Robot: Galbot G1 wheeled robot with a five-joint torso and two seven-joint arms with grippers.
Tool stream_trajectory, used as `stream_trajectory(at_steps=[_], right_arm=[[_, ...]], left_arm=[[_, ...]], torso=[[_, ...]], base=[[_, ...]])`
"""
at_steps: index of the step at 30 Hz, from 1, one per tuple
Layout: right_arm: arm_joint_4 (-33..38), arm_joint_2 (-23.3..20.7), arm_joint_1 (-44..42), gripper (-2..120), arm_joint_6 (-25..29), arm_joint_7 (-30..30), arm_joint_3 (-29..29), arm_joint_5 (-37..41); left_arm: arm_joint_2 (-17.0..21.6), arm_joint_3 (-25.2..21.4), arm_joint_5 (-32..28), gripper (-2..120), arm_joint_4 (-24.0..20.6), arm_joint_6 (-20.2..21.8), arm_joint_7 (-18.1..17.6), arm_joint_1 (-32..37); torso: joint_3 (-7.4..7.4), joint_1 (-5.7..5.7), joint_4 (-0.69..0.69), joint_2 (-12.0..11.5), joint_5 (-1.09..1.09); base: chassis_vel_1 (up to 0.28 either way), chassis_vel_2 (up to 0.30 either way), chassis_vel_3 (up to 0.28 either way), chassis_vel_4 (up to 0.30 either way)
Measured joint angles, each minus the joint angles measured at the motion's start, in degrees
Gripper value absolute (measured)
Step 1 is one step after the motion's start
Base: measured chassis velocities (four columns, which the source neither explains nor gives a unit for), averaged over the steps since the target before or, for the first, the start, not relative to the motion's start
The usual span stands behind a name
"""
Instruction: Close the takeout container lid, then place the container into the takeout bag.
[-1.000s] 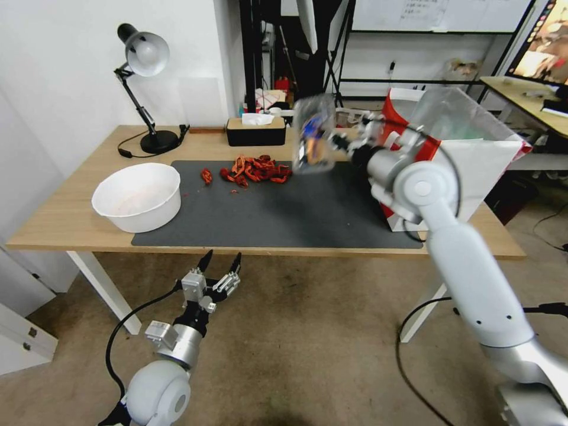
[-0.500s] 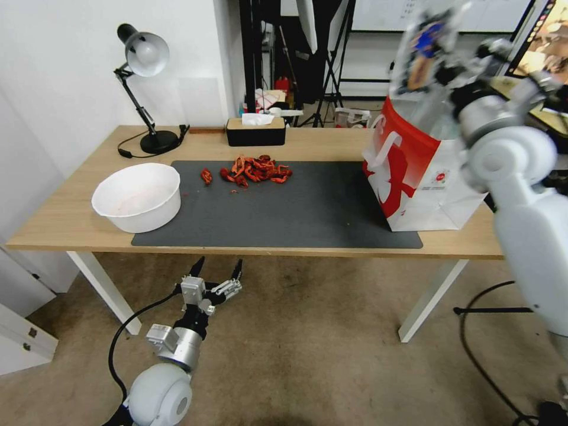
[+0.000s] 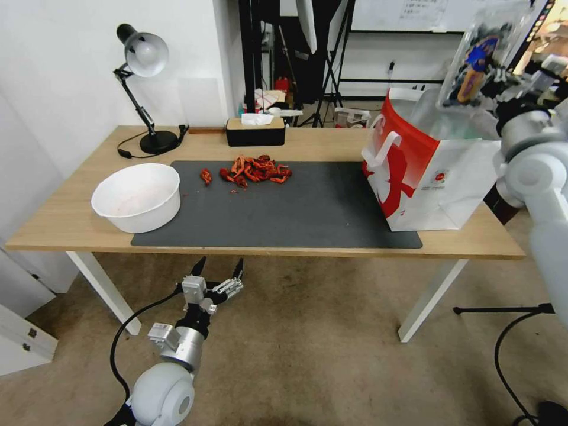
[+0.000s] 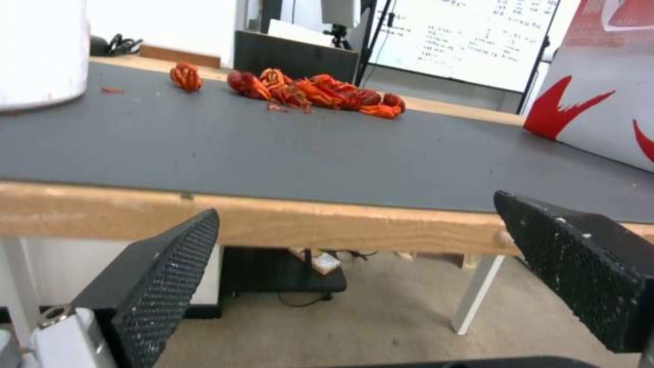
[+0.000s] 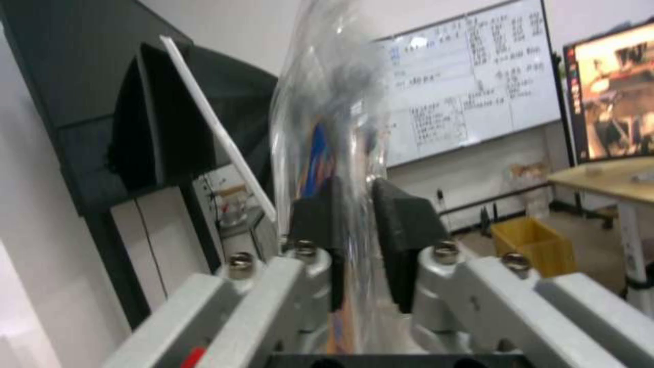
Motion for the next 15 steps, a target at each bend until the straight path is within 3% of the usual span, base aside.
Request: stream_trajectory(at_steps=[3, 8, 10, 11, 14, 15], right_arm=[[0.2, 1.0, -0.7, 33, -0.5, 0.5, 0.0, 0.0], [0.2, 1.6, -0.9, 46, -0.9, 1.2, -0.4, -0.2], [1.1, 1.8, -1.4, 66, -0.8, 0.2, -0.7, -0.2], [1.1, 1.8, -1.4, 66, -0.8, 0.2, -0.7, -0.2], [4.0, 1.4, -2.9, 84, 0.7, -3.3, -0.9, -1.2], [4.0, 1.4, -2.9, 84, 0.7, -3.3, -0.9, -1.2]], left_arm=[[0.9, 0.2, -0.5, 100, -0.9, 0.7, -0.6, -0.5], [1.1, 0.1, -0.6, 100, -1.1, 0.9, -0.8, -0.6], [1.0, 0.0, -1.0, 100, -1.3, 1.1, -0.9, -0.8], [1.0, 0.0, -1.0, 100, -1.3, 1.1, -0.9, -0.8], [0.8, -0.3, -1.3, 100, -1.4, 1.1, -0.9, -1.0], [0.8, -0.3, -1.3, 100, -1.4, 1.1, -0.9, -1.0]], torso=[[0.00, 0.00, 0.00, 0.0, 0.00], [0.00, 0.00, 0.01, 0.0, -0.01], [0.00, 0.00, 0.00, 0.0, 0.00], [0.00, 0.00, 0.00, 0.0, 0.00], [0.00, 0.00, 0.01, 0.0, 0.00], [0.00, 0.00, 0.01, 0.0, 0.00]], base=[[0.000, 0.000, 0.000, 0.000], [0.000, 0.000, 0.000, 0.000], [0.000, 0.000, 0.000, 0.000], [0.000, 0.000, 0.000, 0.000], [0.000, 0.000, 0.000, 0.000], [0.000, 0.000, 0.000, 0.000]])
